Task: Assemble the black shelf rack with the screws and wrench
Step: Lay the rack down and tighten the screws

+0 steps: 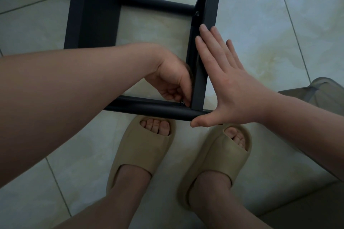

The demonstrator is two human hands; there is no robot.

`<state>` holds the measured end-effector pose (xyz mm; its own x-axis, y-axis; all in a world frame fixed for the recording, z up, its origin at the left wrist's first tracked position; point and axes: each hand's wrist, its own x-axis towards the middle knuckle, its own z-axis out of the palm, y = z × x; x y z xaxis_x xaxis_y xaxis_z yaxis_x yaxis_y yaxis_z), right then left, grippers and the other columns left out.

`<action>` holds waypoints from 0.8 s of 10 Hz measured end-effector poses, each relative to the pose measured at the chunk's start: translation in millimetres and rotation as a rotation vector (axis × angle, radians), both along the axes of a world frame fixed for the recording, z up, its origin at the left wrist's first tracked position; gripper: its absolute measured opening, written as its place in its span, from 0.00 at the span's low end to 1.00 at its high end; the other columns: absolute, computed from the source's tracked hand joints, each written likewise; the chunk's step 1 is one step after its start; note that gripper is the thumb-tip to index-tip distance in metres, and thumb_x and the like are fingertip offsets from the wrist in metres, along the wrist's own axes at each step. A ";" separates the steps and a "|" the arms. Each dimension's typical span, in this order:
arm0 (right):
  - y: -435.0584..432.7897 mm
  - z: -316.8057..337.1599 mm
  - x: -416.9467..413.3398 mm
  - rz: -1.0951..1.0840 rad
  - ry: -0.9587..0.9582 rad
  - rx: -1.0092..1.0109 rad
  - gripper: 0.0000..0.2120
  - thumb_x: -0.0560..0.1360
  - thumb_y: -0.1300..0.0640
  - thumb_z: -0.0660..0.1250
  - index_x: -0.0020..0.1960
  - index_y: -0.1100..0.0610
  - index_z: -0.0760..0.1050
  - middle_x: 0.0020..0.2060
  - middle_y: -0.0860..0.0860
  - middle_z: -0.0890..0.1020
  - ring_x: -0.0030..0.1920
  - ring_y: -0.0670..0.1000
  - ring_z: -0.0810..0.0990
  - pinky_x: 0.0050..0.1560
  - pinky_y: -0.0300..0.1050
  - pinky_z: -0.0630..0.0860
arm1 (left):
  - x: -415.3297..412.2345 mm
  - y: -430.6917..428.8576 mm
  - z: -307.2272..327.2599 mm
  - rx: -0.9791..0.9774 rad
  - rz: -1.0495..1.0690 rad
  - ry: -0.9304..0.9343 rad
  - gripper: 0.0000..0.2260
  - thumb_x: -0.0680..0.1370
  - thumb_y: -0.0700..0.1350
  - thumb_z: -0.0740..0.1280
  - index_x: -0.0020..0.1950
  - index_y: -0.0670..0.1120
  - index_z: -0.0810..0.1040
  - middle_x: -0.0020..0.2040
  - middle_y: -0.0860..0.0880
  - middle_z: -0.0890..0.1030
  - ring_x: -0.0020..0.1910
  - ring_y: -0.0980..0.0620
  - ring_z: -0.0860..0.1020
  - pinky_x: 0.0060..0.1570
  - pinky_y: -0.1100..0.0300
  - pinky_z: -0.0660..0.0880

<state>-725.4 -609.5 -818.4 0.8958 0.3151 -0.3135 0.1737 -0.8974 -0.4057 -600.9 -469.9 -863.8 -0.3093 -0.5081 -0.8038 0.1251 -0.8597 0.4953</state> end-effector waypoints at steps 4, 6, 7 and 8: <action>-0.4 -1.1 -0.8 -0.001 -0.022 0.009 0.68 0.63 0.20 0.64 0.82 0.62 0.38 0.82 0.57 0.38 0.81 0.57 0.33 0.80 0.61 0.37 | -1.6 3.8 1.7 -0.033 0.050 0.041 0.08 0.76 0.32 0.67 0.44 0.44 0.81 0.39 0.48 0.81 0.39 0.53 0.76 0.48 0.60 0.71; -0.6 -1.4 -1.1 0.000 -0.019 0.004 0.68 0.63 0.20 0.64 0.82 0.63 0.38 0.82 0.57 0.37 0.81 0.56 0.33 0.80 0.61 0.37 | 4.4 5.1 1.6 0.012 -0.006 -0.055 0.07 0.76 0.39 0.70 0.46 0.50 0.84 0.44 0.53 0.84 0.43 0.55 0.77 0.46 0.60 0.71; -0.3 -1.2 -0.5 0.000 -0.011 0.003 0.68 0.64 0.20 0.64 0.82 0.63 0.37 0.82 0.58 0.37 0.81 0.57 0.33 0.80 0.62 0.37 | 4.5 3.6 2.5 0.036 -0.040 0.007 0.09 0.76 0.41 0.70 0.39 0.52 0.86 0.43 0.52 0.83 0.35 0.56 0.72 0.36 0.64 0.65; -0.1 -1.3 -0.1 0.000 -0.011 0.005 0.68 0.64 0.21 0.64 0.82 0.63 0.38 0.81 0.58 0.37 0.81 0.57 0.33 0.80 0.62 0.37 | 0.7 2.3 0.8 0.027 -0.022 0.009 0.10 0.76 0.38 0.70 0.38 0.49 0.84 0.39 0.51 0.81 0.32 0.57 0.69 0.33 0.65 0.61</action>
<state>-725.5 -609.5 -819.7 0.8991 0.3163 -0.3026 0.1778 -0.8956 -0.4078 -600.3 -467.6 -863.0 -0.3276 -0.4794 -0.8142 0.1098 -0.8752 0.4711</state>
